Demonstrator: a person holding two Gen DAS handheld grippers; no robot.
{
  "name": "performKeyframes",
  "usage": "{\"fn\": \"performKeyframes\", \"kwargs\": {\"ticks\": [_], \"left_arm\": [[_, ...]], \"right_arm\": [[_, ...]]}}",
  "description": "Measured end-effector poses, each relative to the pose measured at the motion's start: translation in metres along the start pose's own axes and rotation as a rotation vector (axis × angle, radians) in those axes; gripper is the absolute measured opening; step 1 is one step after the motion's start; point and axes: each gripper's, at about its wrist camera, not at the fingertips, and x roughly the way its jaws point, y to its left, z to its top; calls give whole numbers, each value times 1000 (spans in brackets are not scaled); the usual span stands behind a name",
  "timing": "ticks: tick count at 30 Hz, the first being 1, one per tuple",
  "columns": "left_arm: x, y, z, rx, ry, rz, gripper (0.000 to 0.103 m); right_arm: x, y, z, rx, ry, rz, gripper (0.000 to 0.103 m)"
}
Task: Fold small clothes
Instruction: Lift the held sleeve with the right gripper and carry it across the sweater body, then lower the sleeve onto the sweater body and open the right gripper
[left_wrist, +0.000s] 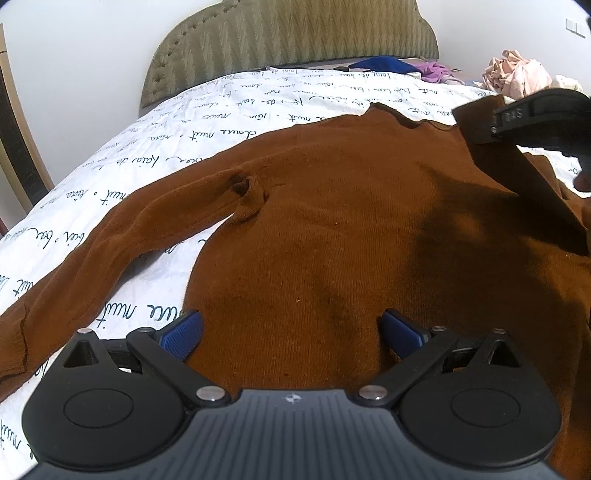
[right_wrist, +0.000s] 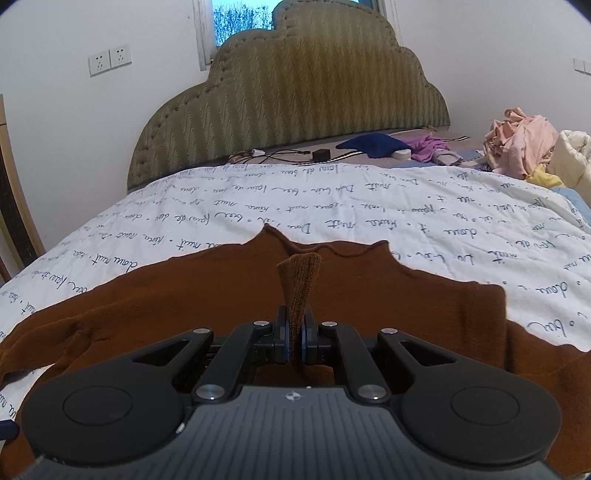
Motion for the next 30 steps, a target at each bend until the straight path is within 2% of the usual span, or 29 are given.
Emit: {"fn": "performKeyframes", "kwargs": {"ticks": [8,30], "left_arm": [[3,1,-4,2,2,-4,103],[2,-4,-20,21,-70,9,103]], "right_arm": [[10,23,7,-43,-4,29,11],[55,103,23,-187,37,118,11]]}}
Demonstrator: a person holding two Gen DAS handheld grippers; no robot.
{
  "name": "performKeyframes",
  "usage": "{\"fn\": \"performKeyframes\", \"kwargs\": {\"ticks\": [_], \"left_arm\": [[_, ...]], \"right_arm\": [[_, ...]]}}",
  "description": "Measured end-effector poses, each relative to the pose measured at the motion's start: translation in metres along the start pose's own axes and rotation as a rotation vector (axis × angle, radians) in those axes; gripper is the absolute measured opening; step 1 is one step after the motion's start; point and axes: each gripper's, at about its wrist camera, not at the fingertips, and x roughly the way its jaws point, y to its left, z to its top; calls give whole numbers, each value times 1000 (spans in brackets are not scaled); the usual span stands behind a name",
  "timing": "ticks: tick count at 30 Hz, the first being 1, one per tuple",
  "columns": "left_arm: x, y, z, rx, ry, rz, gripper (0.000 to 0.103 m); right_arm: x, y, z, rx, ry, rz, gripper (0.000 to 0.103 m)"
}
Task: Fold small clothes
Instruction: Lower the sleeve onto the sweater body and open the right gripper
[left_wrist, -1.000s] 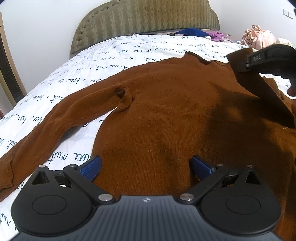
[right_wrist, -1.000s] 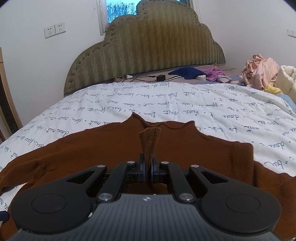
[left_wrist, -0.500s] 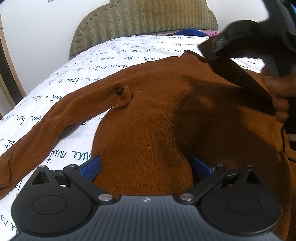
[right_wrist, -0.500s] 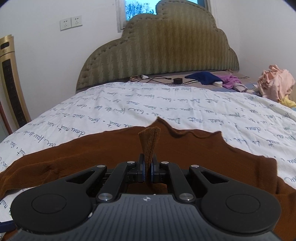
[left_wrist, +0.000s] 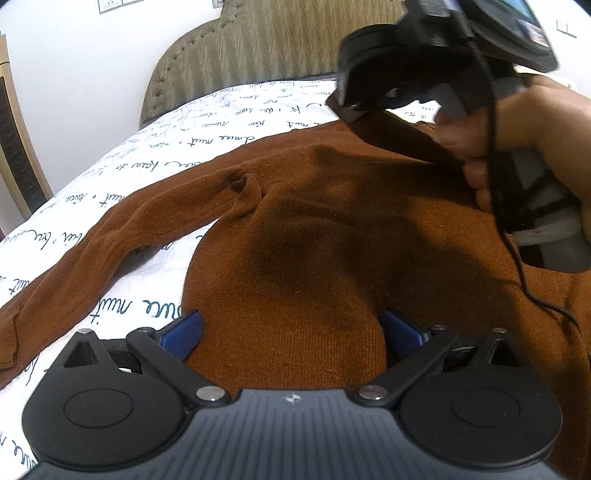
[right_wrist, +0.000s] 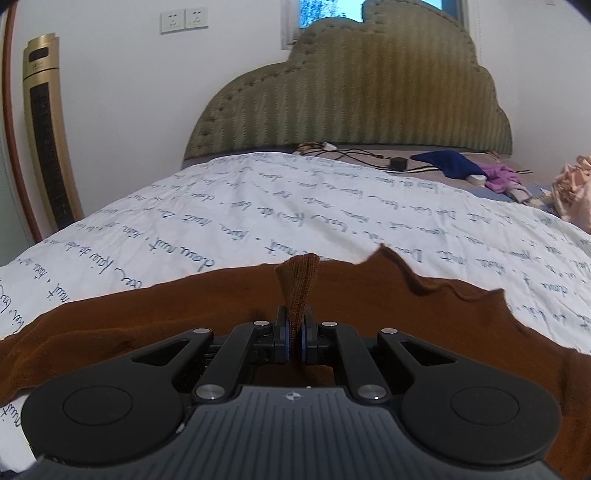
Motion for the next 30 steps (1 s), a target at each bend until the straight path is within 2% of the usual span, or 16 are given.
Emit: {"fn": "performKeyframes", "kwargs": {"ticks": [6,10,12,13,20,24,26,30], "left_arm": [[0,-1,-2,-3,-8,1,103],[-1,-2,-3,-1,-11,4,103],[-1,-2,-3,-1,-11,3,103],[-1,-2,-3,-1,-11,3,103],[-2,-3,-3,-2,-15,7,103],[-4,-5,-4,-1,-20,12,103],[-5,-5,-4,-2,-21,11,103],[-7,-5,-5,-5,-25,8,103]], "right_arm": [[13,15,0,-31,22,68,11],[27,18,-4,-18,92,138,16],[31,13,-7,16,111,155,54],[29,10,-7,33,103,153,56],[-3,-15,-7,156,59,244,57],[0,-20,-18,209,119,270,58],[7,-18,-25,206,165,289,62],[11,-17,-33,205,184,237,66]]}}
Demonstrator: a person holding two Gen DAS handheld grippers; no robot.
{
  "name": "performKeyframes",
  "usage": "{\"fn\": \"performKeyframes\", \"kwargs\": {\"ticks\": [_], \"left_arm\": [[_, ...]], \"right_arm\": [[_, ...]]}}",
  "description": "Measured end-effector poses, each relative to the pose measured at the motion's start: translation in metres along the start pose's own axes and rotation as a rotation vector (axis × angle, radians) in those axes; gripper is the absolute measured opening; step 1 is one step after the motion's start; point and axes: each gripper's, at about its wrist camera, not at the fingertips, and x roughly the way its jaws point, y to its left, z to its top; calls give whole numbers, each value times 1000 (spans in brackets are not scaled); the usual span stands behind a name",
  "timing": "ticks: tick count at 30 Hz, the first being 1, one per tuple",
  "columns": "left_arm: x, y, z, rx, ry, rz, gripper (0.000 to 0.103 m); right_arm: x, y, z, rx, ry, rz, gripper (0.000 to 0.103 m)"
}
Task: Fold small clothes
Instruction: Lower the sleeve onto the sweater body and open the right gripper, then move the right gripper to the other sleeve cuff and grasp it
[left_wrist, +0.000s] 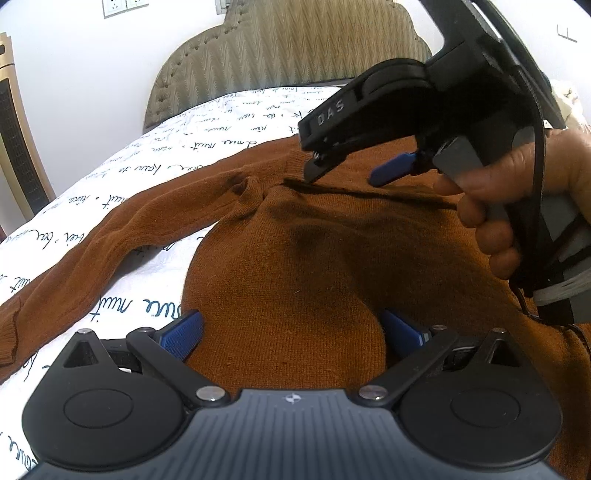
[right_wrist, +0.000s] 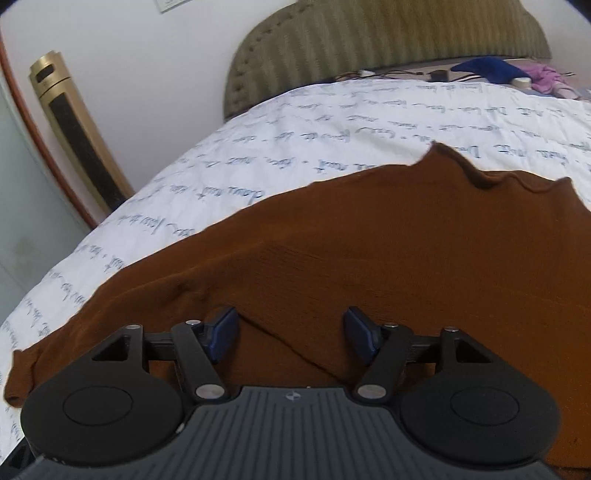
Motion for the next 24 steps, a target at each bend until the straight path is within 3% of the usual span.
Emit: {"fn": "performKeyframes", "kwargs": {"ticks": [3,8,15,18,24], "left_arm": [[0,0,0,0,0,0,103],[0,1,-1,2,-1,3,103],[0,1,-1,2,-1,2,103],[0,1,-1,1,-1,3,103],[0,1,-1,1,0,2,103]], "right_arm": [[-11,-1,0,23,-36,-2,73],[-41,7,-12,-64,-103,-79,88],[-73,4,-45,-68,-89,-229,100],[-84,-1,-57,-59,-96,-265,101],[-89,-9,-70,-21,-93,-252,102]]}}
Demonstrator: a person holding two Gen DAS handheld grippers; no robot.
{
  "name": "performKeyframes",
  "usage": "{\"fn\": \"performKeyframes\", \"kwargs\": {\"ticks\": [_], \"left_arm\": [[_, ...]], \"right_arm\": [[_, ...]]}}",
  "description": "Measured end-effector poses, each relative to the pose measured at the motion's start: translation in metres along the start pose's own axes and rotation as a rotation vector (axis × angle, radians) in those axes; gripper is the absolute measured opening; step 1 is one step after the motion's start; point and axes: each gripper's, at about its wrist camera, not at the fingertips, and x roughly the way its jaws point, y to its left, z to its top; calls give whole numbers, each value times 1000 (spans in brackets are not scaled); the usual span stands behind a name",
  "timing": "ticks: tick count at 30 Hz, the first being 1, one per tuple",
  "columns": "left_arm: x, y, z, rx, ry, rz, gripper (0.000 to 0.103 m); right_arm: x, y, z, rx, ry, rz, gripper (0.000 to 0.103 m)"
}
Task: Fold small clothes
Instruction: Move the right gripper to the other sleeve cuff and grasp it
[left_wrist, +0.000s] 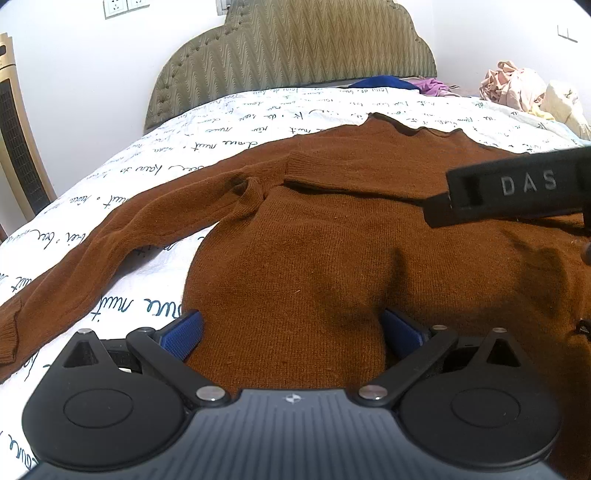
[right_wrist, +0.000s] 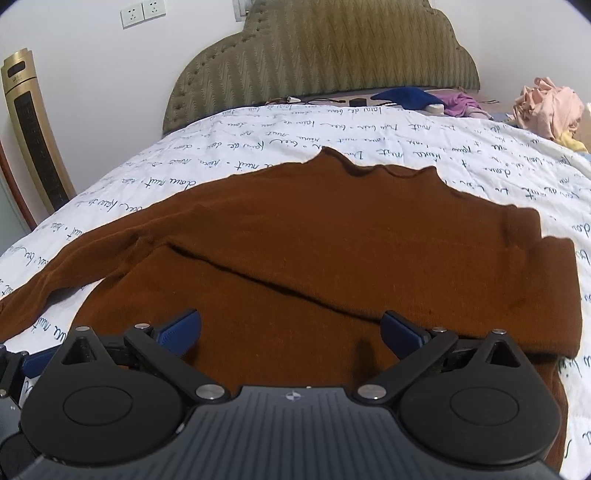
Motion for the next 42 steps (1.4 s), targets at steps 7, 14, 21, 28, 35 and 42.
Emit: {"fn": "performKeyframes", "kwargs": {"ticks": [7,14,21,28,35,42], "left_arm": [[-3,-5,2,24,5,28,103],[-32,24,7,-71,7,31,103],[-71,100,7,-257,-7,152,103],[-113,204,-2,-528,-27,320,103],[-167,283,-14,-661,-114,592,103],[-169,307,-21,-622,-102,693,103]], "right_arm": [[-4,5,-5,3,-11,11,102],[-15,12,-5,-10,-31,38,101],[-24,46,10,-83,-47,159,99],[-25,109,15,-214,-11,350,94],[-23,165,19,-216,81,609,90],[6,212,19,-134,226,760,83]]}}
